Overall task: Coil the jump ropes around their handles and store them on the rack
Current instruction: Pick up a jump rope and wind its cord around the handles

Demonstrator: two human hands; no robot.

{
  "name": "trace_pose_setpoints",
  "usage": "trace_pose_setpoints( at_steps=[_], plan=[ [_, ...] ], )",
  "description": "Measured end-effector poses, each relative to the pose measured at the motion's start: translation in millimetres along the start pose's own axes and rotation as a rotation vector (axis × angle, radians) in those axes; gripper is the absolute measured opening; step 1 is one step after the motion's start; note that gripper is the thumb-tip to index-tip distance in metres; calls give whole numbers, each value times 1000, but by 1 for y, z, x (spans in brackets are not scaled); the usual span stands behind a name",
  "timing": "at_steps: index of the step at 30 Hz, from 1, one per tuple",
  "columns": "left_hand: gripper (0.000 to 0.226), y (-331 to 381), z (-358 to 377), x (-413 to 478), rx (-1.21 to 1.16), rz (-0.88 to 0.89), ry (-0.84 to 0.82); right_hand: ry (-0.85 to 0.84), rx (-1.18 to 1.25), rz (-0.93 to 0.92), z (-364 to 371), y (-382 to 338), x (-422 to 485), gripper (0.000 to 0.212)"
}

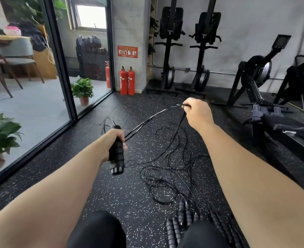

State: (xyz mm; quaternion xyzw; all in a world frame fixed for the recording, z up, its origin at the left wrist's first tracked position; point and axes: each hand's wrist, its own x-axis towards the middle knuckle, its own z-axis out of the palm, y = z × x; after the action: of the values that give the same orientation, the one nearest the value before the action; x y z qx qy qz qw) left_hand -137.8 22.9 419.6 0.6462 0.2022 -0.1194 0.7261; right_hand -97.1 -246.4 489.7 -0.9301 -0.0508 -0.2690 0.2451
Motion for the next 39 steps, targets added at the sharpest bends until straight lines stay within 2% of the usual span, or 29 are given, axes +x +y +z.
trace_pose_setpoints(
  at_steps=[2,4,8,12,14,16,20,23,27,30,34,39],
  plan=[
    [32,-5,-7,3,318,-24,-22,-92,-88,38,11,10,-5,21],
    [28,-7,-10,3,602,22,8,-155,-156,75,23,19,-10,21],
    [26,1,-3,7,787,86,19,-296,-252,150,45,31,-14,23],
    [56,8,8,13,955,155,-35,-509,-315,240,58,44,-19,36],
    [58,8,14,16,1016,188,-60,-567,-255,278,62,48,-22,45],
    [51,8,22,17,1062,221,-84,-562,-143,265,67,47,-23,50],
    [47,0,40,21,1209,245,-123,-486,44,170,77,35,-27,34],
    [43,-8,53,25,1229,259,-147,-499,185,125,85,20,-33,22],
    [40,-16,66,30,1305,309,-105,-551,324,157,99,10,-46,34],
    [43,-22,72,34,1308,345,-77,-545,334,211,107,16,-53,45],
    [47,-31,76,40,1284,392,-40,-523,349,261,115,33,-61,46],
    [47,-47,81,49,1215,389,-65,-344,211,300,122,50,-66,57]
  ],
)
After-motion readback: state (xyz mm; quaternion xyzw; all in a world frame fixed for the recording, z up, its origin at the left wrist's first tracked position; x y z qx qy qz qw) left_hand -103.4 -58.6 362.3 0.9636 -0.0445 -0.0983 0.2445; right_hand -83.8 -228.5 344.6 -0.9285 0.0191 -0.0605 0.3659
